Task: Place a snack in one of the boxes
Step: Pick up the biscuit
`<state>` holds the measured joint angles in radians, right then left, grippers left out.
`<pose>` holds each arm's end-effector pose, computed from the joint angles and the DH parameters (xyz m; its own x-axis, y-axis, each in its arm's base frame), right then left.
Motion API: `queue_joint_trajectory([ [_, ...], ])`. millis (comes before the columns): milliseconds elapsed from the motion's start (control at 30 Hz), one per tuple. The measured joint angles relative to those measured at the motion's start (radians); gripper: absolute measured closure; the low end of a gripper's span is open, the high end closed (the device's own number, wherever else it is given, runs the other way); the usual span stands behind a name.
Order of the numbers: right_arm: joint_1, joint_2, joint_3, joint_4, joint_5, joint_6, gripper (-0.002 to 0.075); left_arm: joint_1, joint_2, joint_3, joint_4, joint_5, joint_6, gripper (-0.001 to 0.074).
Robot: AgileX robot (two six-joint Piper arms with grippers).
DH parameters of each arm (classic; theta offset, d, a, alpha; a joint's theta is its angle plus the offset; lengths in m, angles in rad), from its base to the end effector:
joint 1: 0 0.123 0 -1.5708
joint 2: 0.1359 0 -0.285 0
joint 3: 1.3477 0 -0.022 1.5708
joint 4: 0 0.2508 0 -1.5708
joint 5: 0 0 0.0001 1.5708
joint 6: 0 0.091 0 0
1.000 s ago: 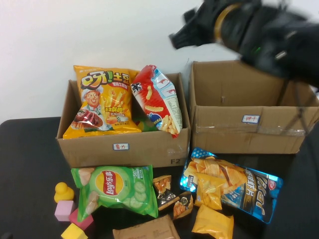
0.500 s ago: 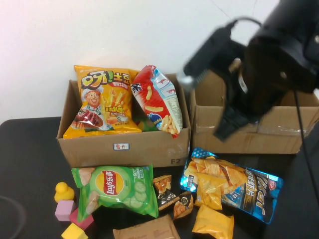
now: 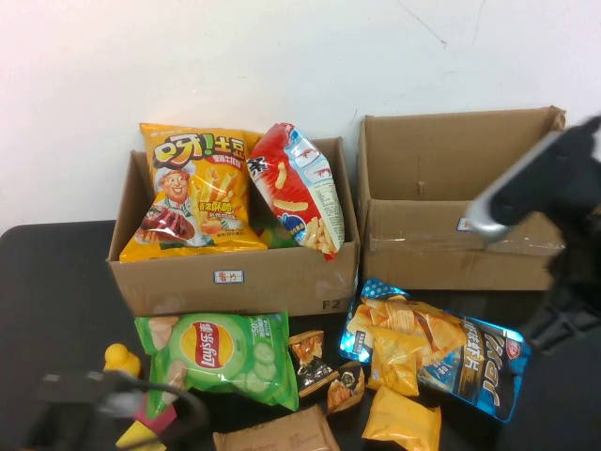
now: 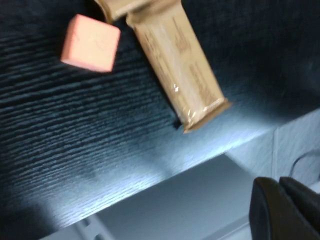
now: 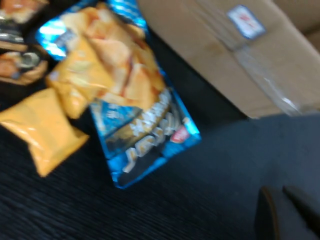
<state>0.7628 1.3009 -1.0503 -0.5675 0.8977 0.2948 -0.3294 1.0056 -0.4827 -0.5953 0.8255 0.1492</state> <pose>0.2137 0.1513 0.3179 -0.5589 -0.6388 -0.5287 -0.5053 0.7679 -0.3937 0.1303 -0.0842 0.2200 -0.9603 0.0609 -0.2723 0.1887 0.8605 -0.4732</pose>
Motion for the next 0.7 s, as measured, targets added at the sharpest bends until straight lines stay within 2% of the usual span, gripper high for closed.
queue_joint_trajectory([
  [167,0.0,-0.099,0.063,-0.051,-0.006,0.059,0.0727,-0.235,0.192,-0.002,0.114,-0.168,-0.104,0.0737],
  [300,0.0,-0.158,0.063,-0.052,-0.012,0.065,0.0727,-0.353,0.367,-0.008,0.239,-0.283,-0.229,0.0737],
  [500,0.0,-0.19,0.064,-0.016,-0.01,0.067,0.0727,-0.401,0.585,-0.016,0.255,-0.364,-0.27,0.0737],
  [700,0.0,-0.191,0.068,0.007,-0.007,0.067,0.0727,-0.405,0.731,-0.133,0.213,-0.314,-0.188,0.0737],
])
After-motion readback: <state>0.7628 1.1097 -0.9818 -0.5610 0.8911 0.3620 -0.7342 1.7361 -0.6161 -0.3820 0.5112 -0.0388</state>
